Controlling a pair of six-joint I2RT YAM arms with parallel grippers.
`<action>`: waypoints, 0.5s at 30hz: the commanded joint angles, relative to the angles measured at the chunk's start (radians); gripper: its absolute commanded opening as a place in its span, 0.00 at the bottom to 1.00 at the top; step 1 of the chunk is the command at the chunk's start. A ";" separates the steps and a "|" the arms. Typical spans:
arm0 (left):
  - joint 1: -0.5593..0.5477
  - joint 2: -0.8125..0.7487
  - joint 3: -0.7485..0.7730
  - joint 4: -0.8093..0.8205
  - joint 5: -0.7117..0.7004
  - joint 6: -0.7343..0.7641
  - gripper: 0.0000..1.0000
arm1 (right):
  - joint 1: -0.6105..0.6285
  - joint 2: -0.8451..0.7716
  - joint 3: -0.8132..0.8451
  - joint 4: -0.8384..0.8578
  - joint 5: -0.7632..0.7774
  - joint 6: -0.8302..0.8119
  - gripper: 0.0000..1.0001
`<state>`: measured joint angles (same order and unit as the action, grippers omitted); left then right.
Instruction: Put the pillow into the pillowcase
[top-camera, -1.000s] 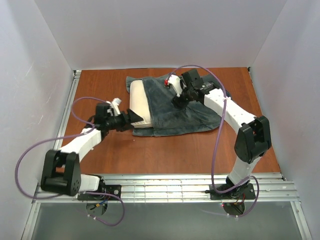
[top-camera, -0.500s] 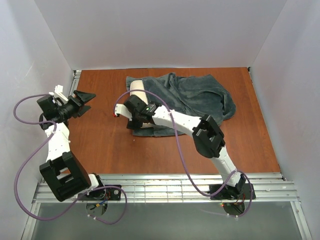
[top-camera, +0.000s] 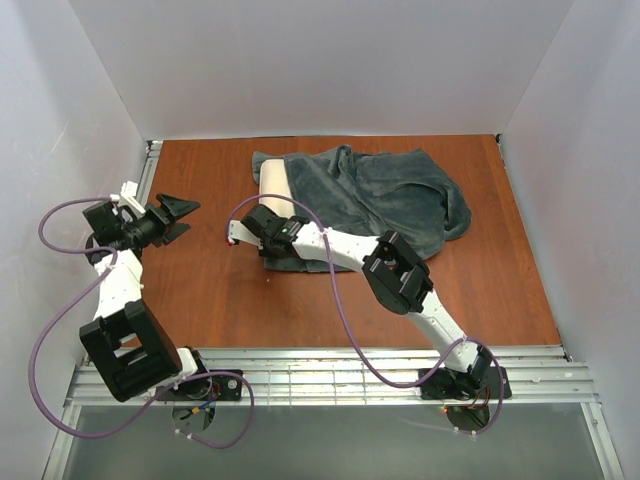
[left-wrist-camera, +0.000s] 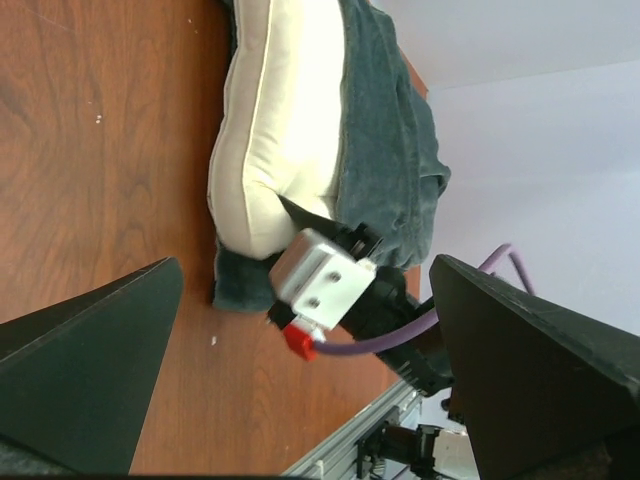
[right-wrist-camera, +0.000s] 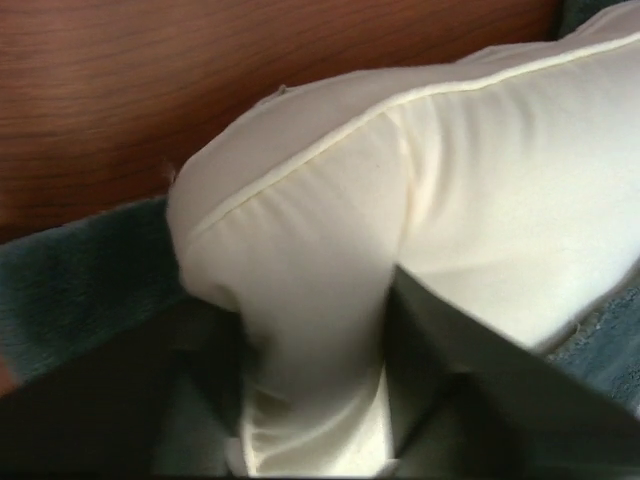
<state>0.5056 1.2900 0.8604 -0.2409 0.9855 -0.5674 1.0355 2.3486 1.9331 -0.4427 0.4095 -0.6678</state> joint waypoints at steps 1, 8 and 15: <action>-0.001 -0.046 -0.018 -0.011 -0.014 0.049 0.94 | -0.044 0.052 0.042 -0.051 -0.020 0.023 0.01; -0.113 -0.060 -0.141 -0.011 -0.204 0.133 0.86 | -0.089 -0.218 0.222 -0.140 -0.363 0.200 0.01; -0.369 0.125 -0.219 0.199 -0.341 0.044 0.94 | -0.100 -0.382 0.129 -0.111 -0.431 0.235 0.01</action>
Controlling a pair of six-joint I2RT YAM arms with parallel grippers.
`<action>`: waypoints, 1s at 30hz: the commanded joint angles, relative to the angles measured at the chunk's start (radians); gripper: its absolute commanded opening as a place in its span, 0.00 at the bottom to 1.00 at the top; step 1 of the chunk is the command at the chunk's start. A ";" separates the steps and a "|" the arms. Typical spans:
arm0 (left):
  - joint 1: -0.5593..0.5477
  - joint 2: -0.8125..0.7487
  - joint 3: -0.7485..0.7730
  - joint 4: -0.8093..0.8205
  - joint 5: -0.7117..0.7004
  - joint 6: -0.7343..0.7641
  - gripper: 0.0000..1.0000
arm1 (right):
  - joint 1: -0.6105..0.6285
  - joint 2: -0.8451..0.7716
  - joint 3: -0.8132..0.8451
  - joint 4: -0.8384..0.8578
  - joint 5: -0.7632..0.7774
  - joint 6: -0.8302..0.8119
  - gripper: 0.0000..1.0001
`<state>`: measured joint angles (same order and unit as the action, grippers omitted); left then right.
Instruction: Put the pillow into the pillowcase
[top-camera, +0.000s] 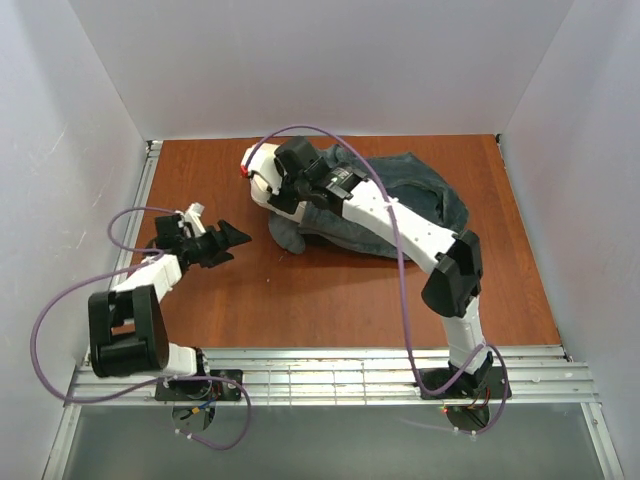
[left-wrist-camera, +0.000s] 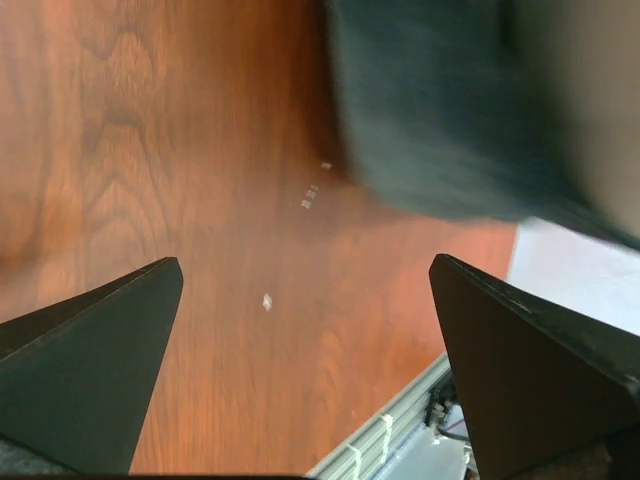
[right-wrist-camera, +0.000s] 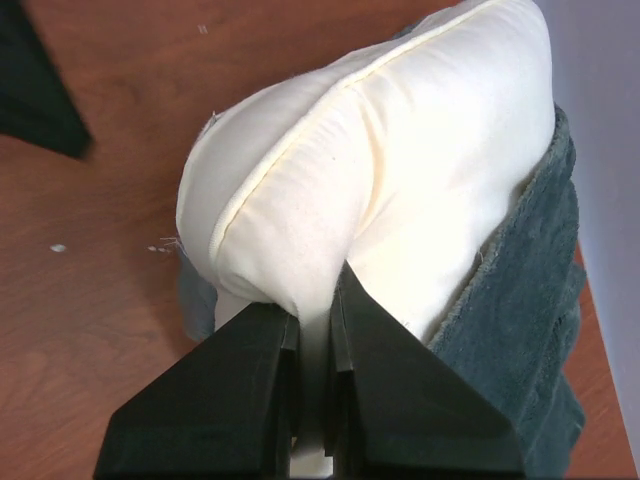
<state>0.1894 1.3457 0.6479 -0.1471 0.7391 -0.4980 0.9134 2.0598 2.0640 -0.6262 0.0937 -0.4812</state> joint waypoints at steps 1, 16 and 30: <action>-0.077 0.096 -0.004 0.141 -0.102 -0.046 0.95 | 0.018 -0.101 -0.002 0.074 -0.117 0.055 0.01; -0.306 0.391 -0.059 0.806 0.029 -0.484 0.98 | 0.005 -0.202 -0.047 0.066 -0.228 0.130 0.01; -0.095 0.284 0.071 0.466 0.255 -0.409 0.00 | -0.090 -0.317 -0.535 0.212 -0.099 -0.040 0.01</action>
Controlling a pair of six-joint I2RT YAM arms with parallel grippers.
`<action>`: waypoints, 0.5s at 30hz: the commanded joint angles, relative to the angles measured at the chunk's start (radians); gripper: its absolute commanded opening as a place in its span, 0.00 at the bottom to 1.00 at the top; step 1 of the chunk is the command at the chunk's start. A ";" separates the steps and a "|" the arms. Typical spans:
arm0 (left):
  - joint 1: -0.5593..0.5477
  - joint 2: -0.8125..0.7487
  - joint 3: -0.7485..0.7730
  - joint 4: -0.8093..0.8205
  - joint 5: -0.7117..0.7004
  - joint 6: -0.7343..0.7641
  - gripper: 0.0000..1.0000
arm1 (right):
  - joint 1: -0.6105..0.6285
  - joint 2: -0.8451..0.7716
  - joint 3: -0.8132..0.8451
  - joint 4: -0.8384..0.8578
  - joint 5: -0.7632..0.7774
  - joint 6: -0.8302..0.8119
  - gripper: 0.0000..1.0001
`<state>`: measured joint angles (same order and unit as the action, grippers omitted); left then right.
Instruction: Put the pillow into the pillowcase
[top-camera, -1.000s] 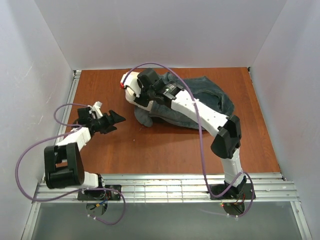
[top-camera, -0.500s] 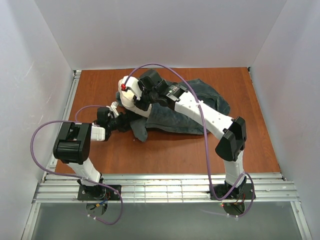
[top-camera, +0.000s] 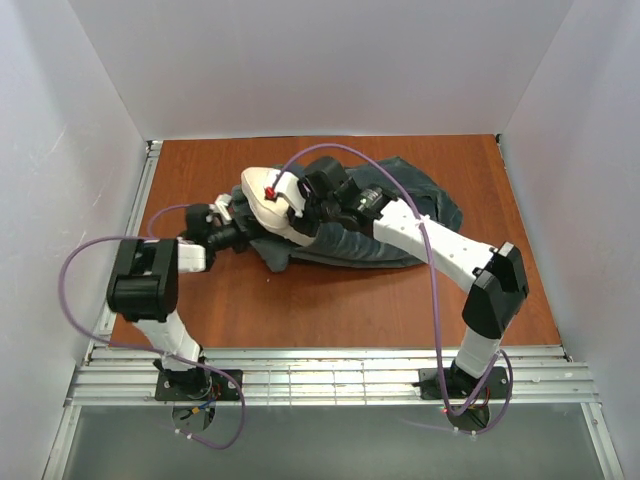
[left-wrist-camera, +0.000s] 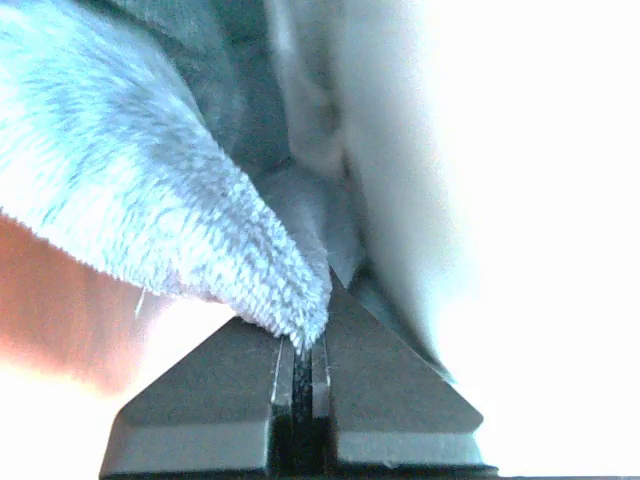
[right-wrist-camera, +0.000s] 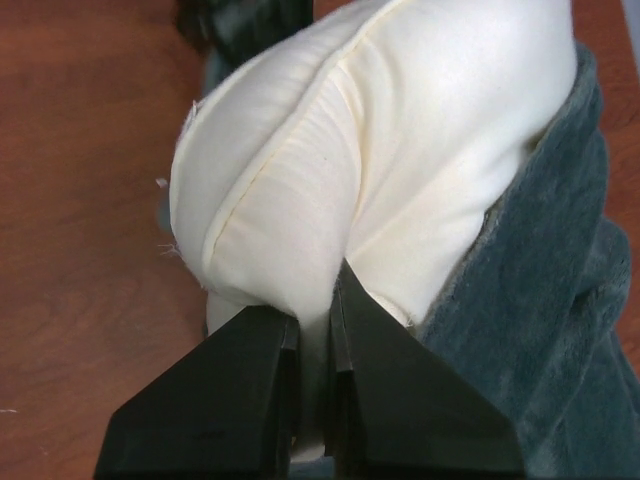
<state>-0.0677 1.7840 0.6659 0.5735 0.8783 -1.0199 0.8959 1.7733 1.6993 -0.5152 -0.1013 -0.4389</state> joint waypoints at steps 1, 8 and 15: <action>0.195 -0.187 0.069 -0.321 0.143 0.168 0.00 | -0.087 -0.020 -0.211 0.107 0.144 -0.099 0.01; 0.332 -0.362 0.294 -0.742 0.260 0.430 0.00 | -0.172 0.126 -0.340 0.122 0.402 -0.253 0.01; 0.270 -0.292 0.210 -0.916 0.183 0.577 0.00 | -0.060 0.136 -0.074 -0.170 0.109 -0.101 0.01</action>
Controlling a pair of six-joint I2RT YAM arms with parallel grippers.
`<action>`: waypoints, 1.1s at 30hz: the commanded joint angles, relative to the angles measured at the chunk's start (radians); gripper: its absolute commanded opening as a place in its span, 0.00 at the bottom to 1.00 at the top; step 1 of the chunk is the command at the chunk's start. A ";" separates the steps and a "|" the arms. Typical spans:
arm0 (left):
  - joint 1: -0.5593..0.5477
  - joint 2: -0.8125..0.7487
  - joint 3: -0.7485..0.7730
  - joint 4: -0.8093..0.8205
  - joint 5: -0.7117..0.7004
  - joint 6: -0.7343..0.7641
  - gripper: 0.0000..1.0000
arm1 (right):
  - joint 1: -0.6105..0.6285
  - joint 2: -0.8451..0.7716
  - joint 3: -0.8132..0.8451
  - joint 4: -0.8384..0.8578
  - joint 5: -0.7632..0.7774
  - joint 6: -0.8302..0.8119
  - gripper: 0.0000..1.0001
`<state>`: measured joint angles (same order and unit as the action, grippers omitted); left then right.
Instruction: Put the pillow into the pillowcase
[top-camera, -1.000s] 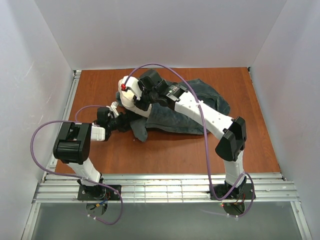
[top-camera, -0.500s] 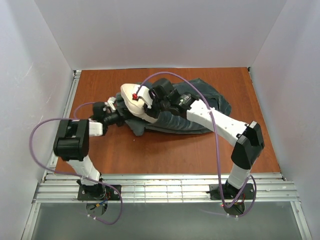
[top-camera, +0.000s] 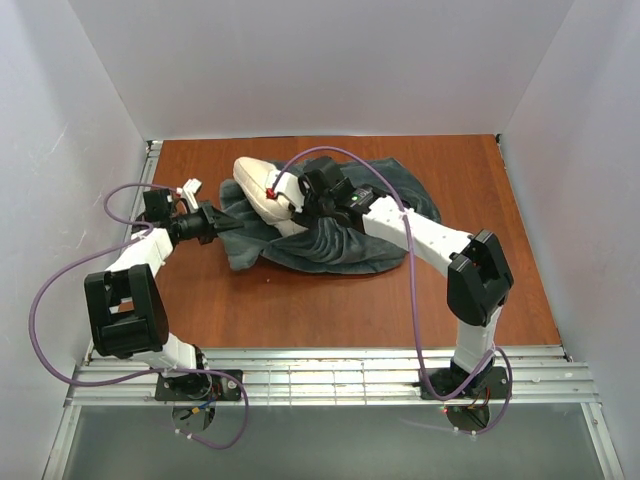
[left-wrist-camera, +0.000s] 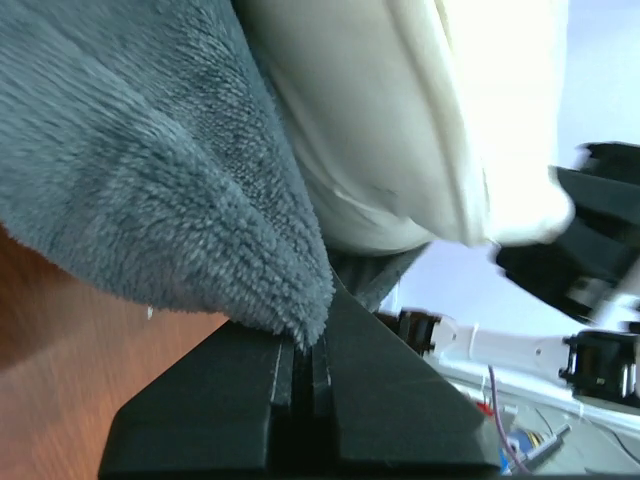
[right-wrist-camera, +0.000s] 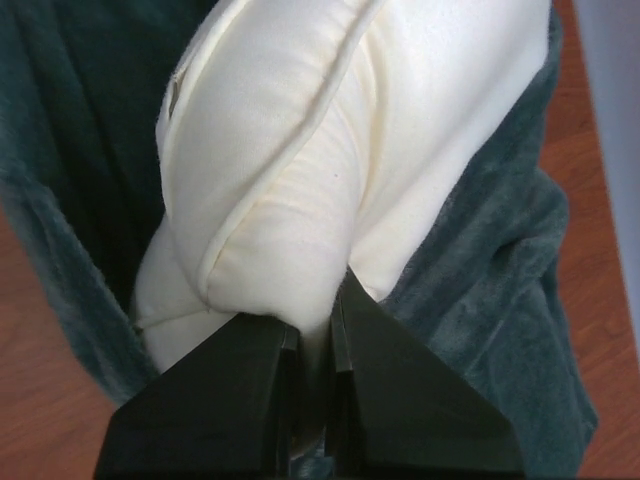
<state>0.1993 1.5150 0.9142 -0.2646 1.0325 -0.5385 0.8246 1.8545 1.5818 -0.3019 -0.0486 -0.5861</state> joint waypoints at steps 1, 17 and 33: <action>-0.026 0.015 -0.040 -0.064 0.034 0.097 0.00 | 0.024 0.096 0.097 -0.484 0.000 0.064 0.03; -0.150 0.132 -0.129 0.094 -0.080 0.086 0.00 | -0.013 0.276 0.598 -0.456 -0.293 0.390 0.89; -0.152 0.203 -0.159 0.172 -0.112 0.041 0.00 | 0.109 0.472 0.603 -0.341 -0.237 0.395 0.99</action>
<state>0.0586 1.7290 0.7639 -0.1383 0.9142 -0.4873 0.8772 2.2997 2.1654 -0.6670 -0.3653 -0.1463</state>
